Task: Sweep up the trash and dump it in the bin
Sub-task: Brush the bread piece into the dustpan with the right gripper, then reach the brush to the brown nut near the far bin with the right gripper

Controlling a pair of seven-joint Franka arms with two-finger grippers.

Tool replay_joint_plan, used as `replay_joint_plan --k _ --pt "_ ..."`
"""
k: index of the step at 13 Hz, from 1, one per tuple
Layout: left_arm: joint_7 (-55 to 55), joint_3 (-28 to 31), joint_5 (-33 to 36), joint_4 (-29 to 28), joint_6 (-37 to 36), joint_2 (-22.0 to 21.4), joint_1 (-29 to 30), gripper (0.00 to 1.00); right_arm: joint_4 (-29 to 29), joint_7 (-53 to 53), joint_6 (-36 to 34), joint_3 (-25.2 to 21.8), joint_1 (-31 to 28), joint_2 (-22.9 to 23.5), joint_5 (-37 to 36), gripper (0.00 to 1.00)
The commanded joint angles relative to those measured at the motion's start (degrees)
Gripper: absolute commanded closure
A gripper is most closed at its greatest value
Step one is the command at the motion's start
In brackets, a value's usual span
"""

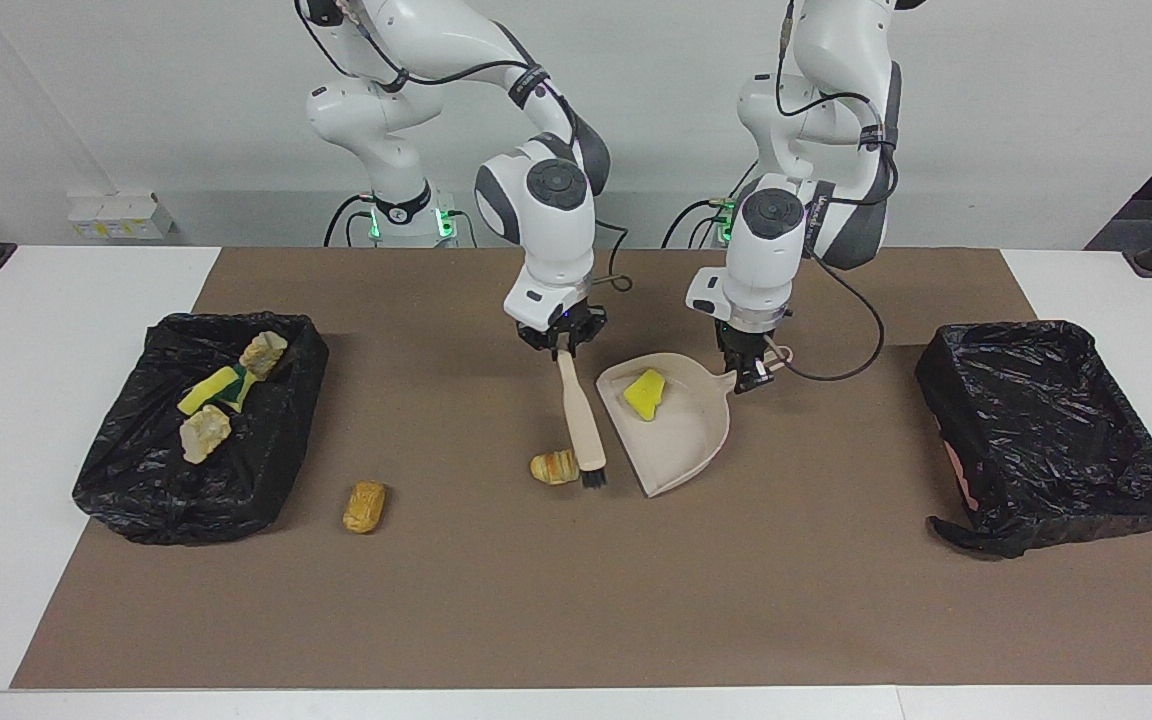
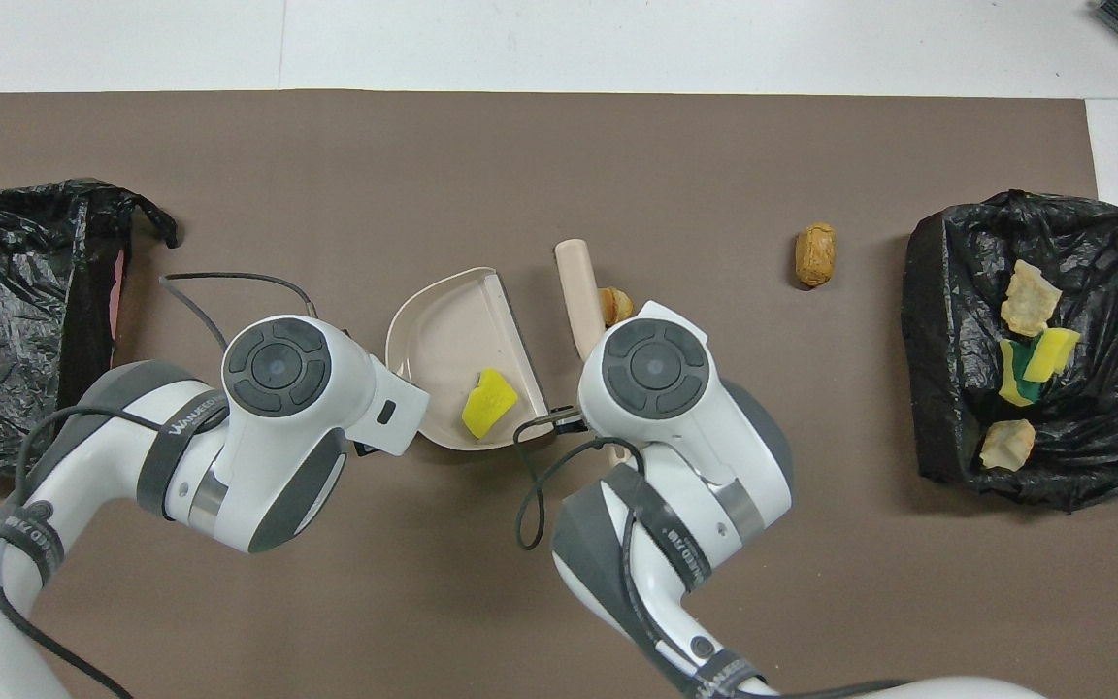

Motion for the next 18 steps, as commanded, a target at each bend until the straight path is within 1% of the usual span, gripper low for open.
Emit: replay_joint_plan --k 1,2,5,7,8,10,12,13,17,18 --pt "-1.75 0.87 -0.09 -1.55 2.04 -0.77 -1.43 1.0 6.35 -4.88 -5.95 0.58 -4.83 3.65 -3.39 1.0" --pt "-2.01 0.87 -0.09 -1.46 2.04 -0.68 -1.52 1.0 6.72 -5.68 -6.93 0.49 -5.36 4.09 -4.71 1.0" --pt "-2.54 0.87 -0.09 -1.46 2.04 -0.68 -1.52 1.0 6.72 -5.69 -7.2 0.67 -5.9 6.46 -3.94 1.0" --pt "-2.54 0.87 -0.09 -1.46 2.04 -0.68 -1.52 1.0 6.55 -5.69 -7.2 0.84 -4.15 7.0 -2.36 1.0" --pt "-2.54 0.87 -0.09 -1.46 2.04 -0.68 -1.52 1.0 6.28 -5.69 -7.2 0.93 -2.75 7.61 -0.35 1.0" --pt "-2.54 0.87 -0.09 -1.55 2.04 -0.77 -1.52 1.0 5.58 -5.34 -7.2 0.93 1.38 7.01 4.57 1.0" --pt "-2.54 0.87 -0.09 -1.55 1.96 -0.77 -1.52 1.0 4.7 -4.99 -6.85 1.02 4.2 5.86 8.97 1.0" --pt "-2.54 0.87 -0.09 -1.55 1.96 -0.77 -1.52 1.0 4.96 -4.9 -7.11 1.02 5.34 5.77 9.34 1.0" --pt "-2.54 0.87 -0.09 -1.55 1.96 -0.77 -1.43 1.0 5.49 -5.69 -8.69 0.93 4.57 5.24 9.17 1.0" --pt "-2.54 0.87 -0.09 -1.55 1.96 -0.77 -1.52 1.0 5.66 -5.78 -8.61 0.67 4.13 4.02 9.17 1.0"
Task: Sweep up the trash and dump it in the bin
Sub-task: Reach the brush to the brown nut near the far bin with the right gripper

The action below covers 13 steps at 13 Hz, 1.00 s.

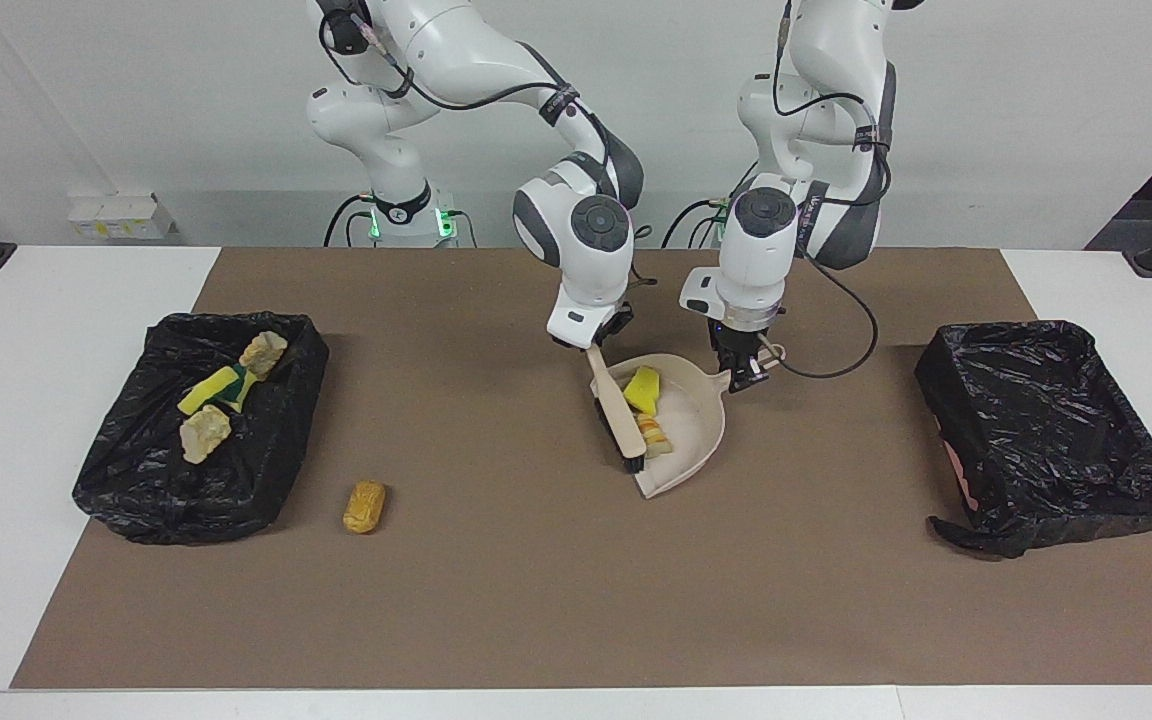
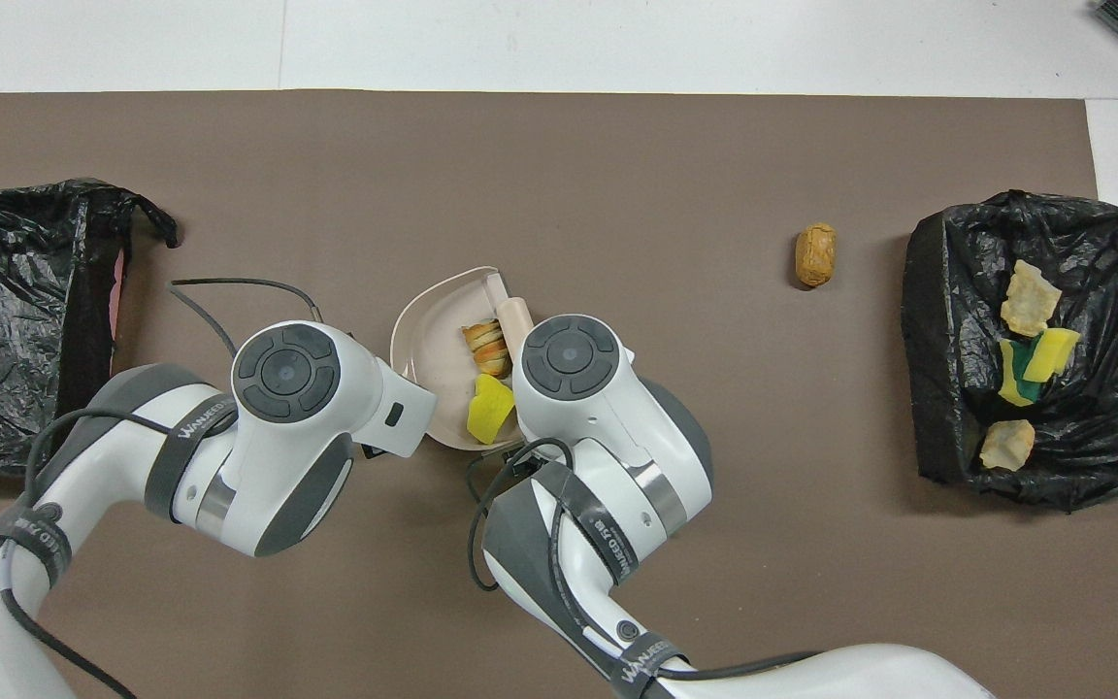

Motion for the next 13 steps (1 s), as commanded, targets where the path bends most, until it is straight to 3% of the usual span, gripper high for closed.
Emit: replay_joint_plan --k 1,6,8,13 --pt "-1.05 0.85 -0.09 -1.37 1.63 -0.77 -1.03 1.0 0.26 -1.5 -1.62 0.11 -2.45 -2.79 1.76 1.0" --pt "-3.34 0.85 -0.09 -1.11 1.71 -0.77 -2.52 1.0 0.78 -2.9 -5.39 -0.33 -12.28 -7.19 -1.3 1.0" --pt "-4.12 0.85 -0.09 -1.02 1.63 -0.77 -2.69 1.0 1.92 -3.7 -6.62 -0.25 -15.81 -6.67 -8.66 1.0" --pt "-5.53 0.85 -0.09 -0.93 1.45 -0.77 -3.05 1.0 5.62 -6.51 -9.97 -0.16 -26.79 -3.85 -16.77 1.0"
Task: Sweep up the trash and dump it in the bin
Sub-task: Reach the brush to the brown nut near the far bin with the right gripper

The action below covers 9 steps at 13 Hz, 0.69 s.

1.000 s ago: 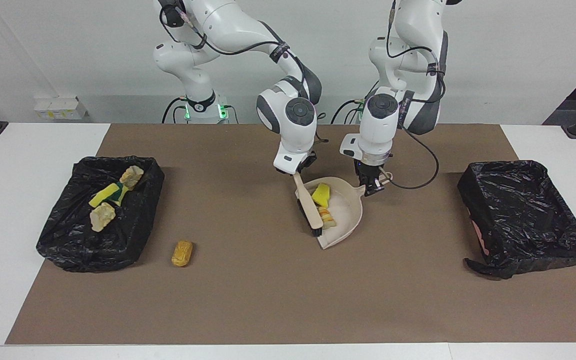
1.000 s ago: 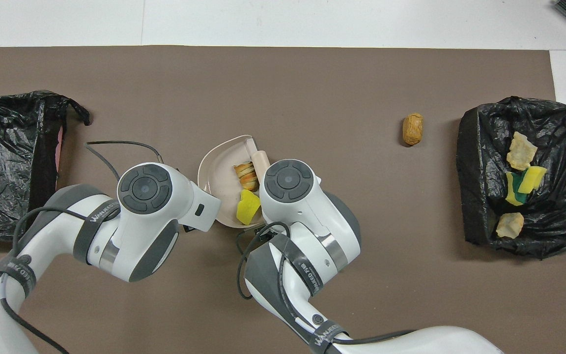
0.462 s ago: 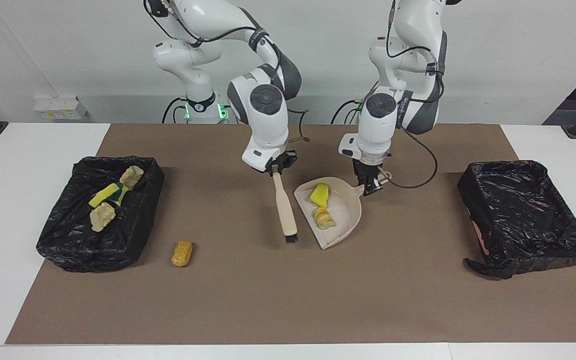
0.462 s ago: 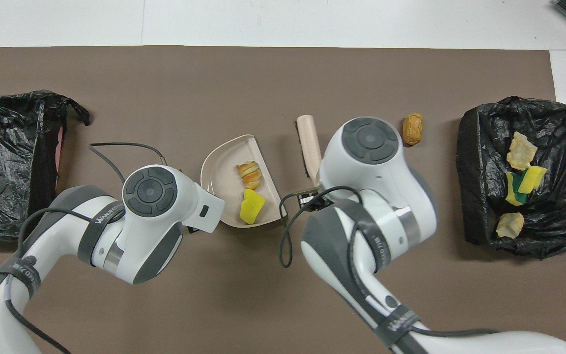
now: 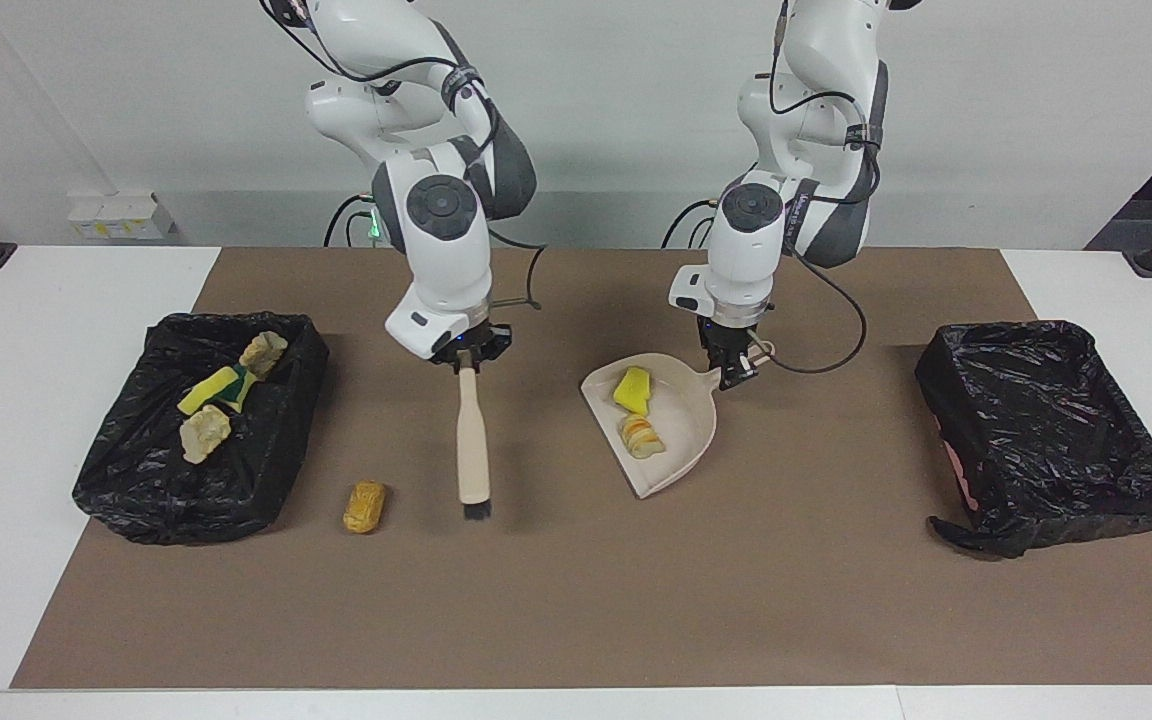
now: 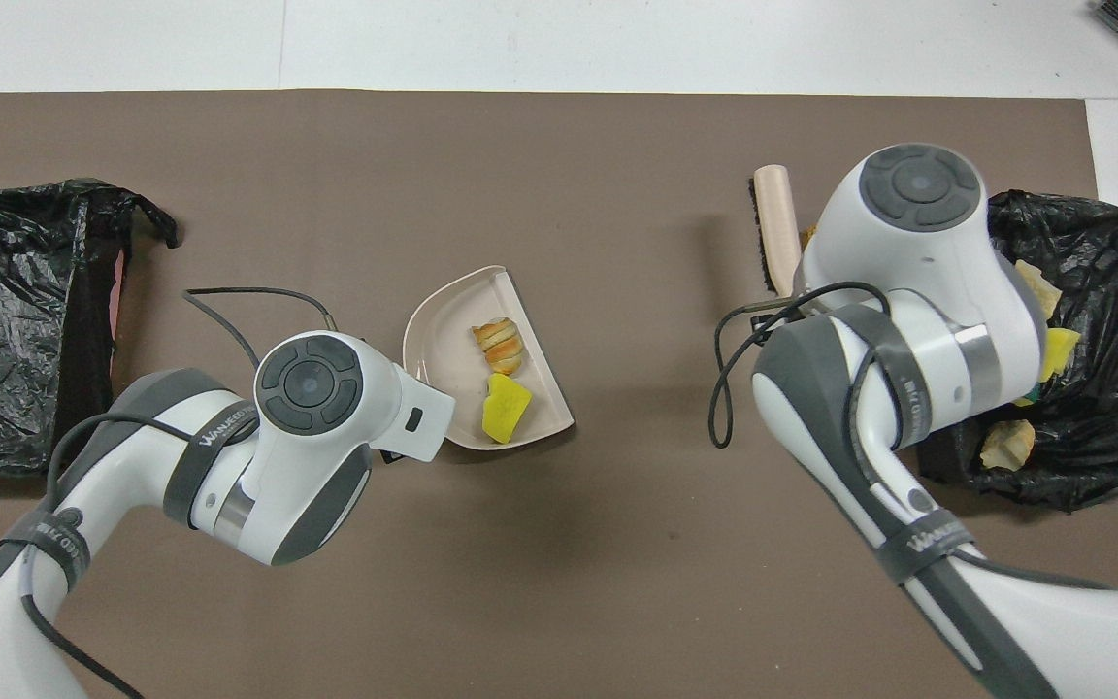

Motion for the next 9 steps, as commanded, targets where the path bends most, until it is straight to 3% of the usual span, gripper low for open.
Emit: replay_joint_plan --k 1,6,9 --pt "-1.03 0.88 -0.09 -0.93 1.11 -0.77 -1.23 1.0 1.7 -1.3 -1.34 0.82 -4.5 1.63 -2.55 1.0" --pt "-0.85 0.88 -0.09 -1.11 0.85 -0.86 -1.05 1.0 -5.86 -0.6 2.26 0.55 -7.94 0.93 -4.23 1.0" --pt "-0.68 0.88 -0.09 -1.11 0.84 -0.86 -0.88 1.0 -6.04 -0.43 2.09 0.73 -3.66 2.94 -3.44 1.0"
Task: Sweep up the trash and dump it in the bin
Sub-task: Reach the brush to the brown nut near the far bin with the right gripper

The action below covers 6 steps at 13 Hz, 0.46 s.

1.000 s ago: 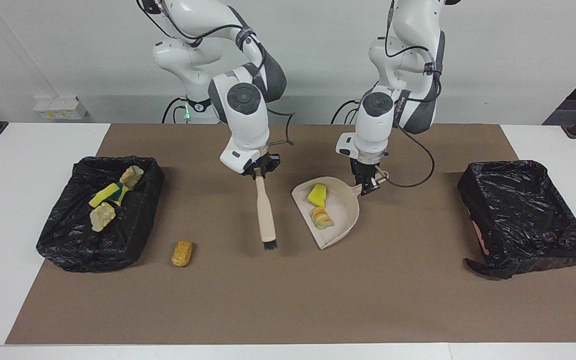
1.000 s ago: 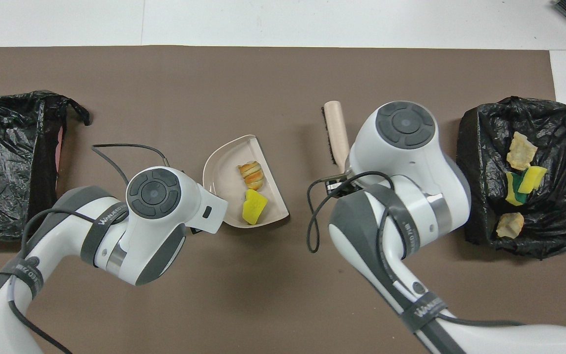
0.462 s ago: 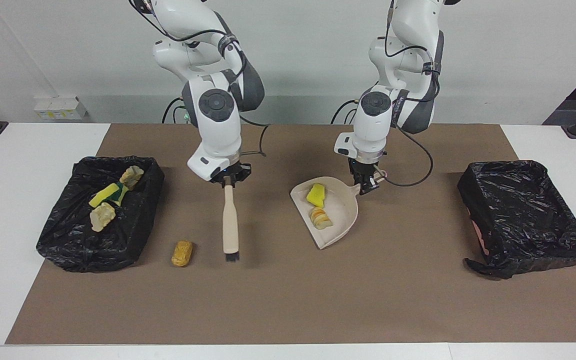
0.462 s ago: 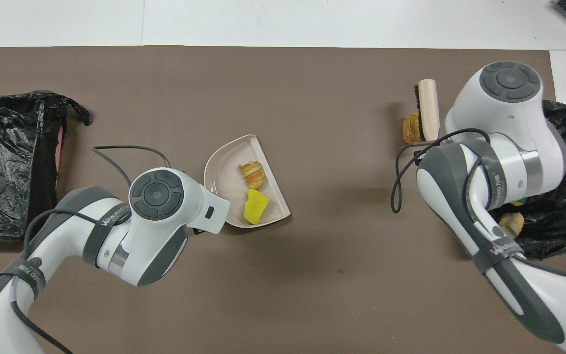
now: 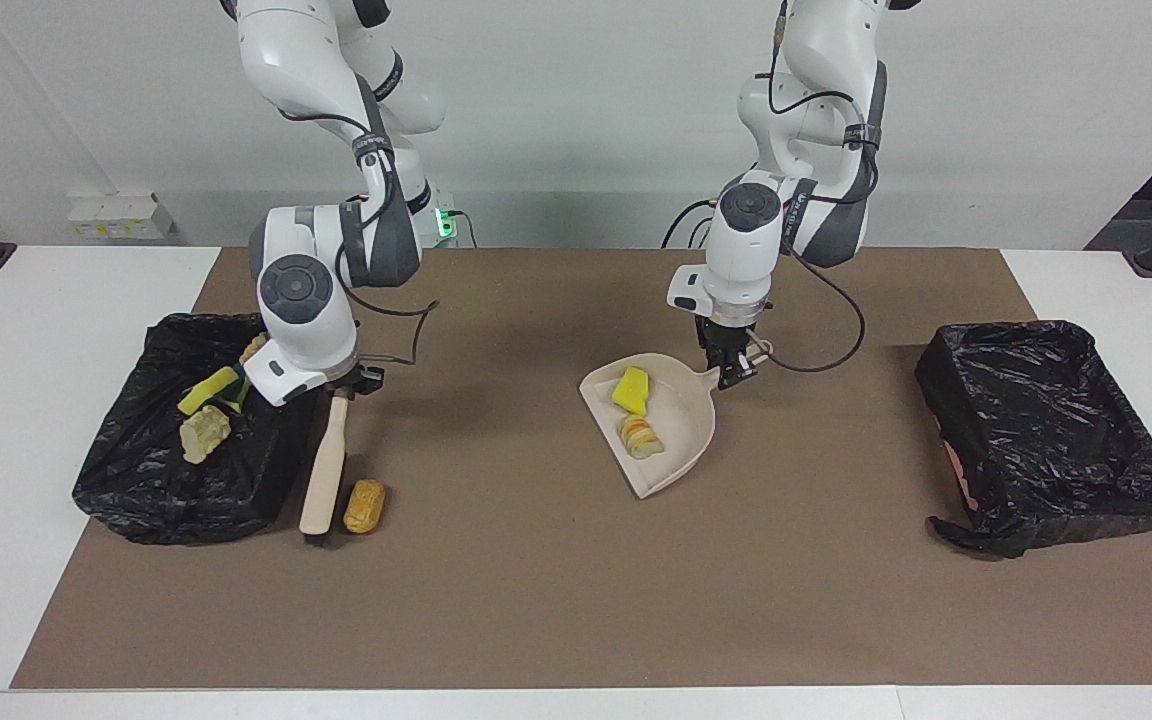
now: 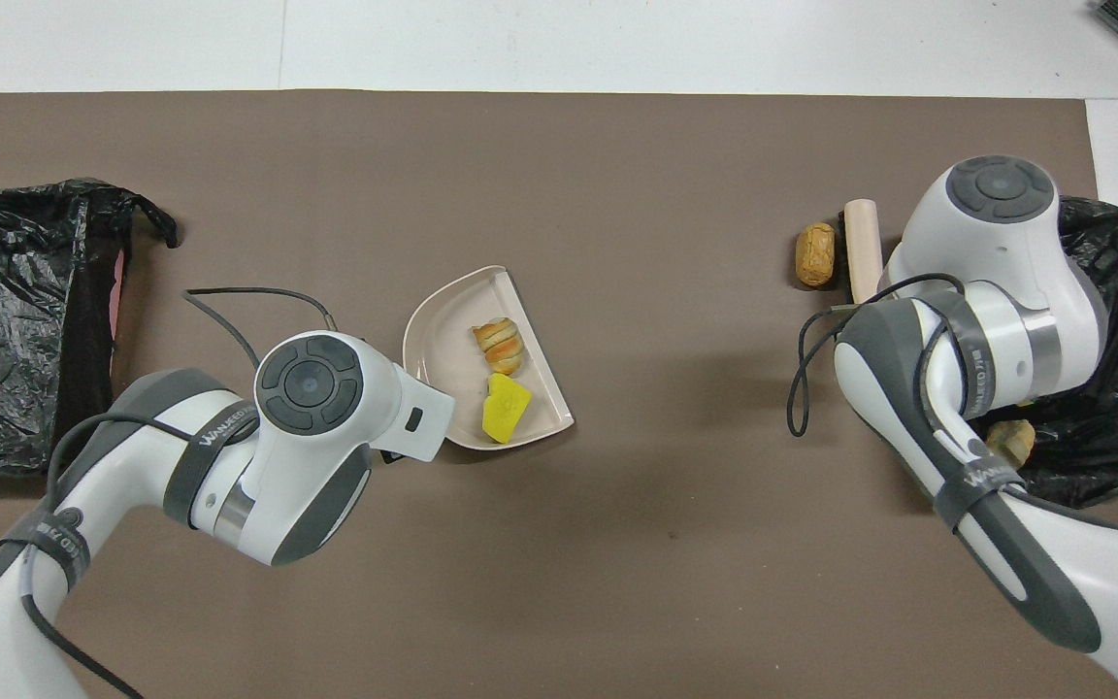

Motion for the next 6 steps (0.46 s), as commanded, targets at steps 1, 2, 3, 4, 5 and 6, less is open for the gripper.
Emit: replay_joint_plan --k 1,2,3,4,5,6 --pt "-0.48 0.87 -0.09 -1.1 0.94 -0.86 -0.79 1.0 -0.56 0.1 0.85 0.47 4.37 0.73 0.01 1.0" --pt "-0.48 0.87 -0.09 -1.1 0.94 -0.86 -0.79 1.0 -0.38 0.01 0.32 0.55 6.13 0.64 0.97 1.0" --pt "-0.39 0.87 -0.09 -1.19 0.94 -0.86 -0.79 1.0 -0.47 -0.51 0.14 0.73 7.54 0.64 2.29 1.0" --pt "-0.39 0.87 -0.09 -1.19 0.85 -0.86 -0.79 1.0 -0.64 -0.95 0.14 1.25 9.03 0.55 3.95 1.0" --pt "-0.39 0.87 -0.09 -1.36 0.85 -0.95 -0.79 1.0 -0.82 -0.96 0.23 2.39 10.96 0.55 5.88 1.0" --pt "-0.39 0.87 -0.09 -1.37 0.76 -0.95 -0.7 1.0 -1.0 -0.96 0.32 2.58 13.24 0.47 7.64 1.0"
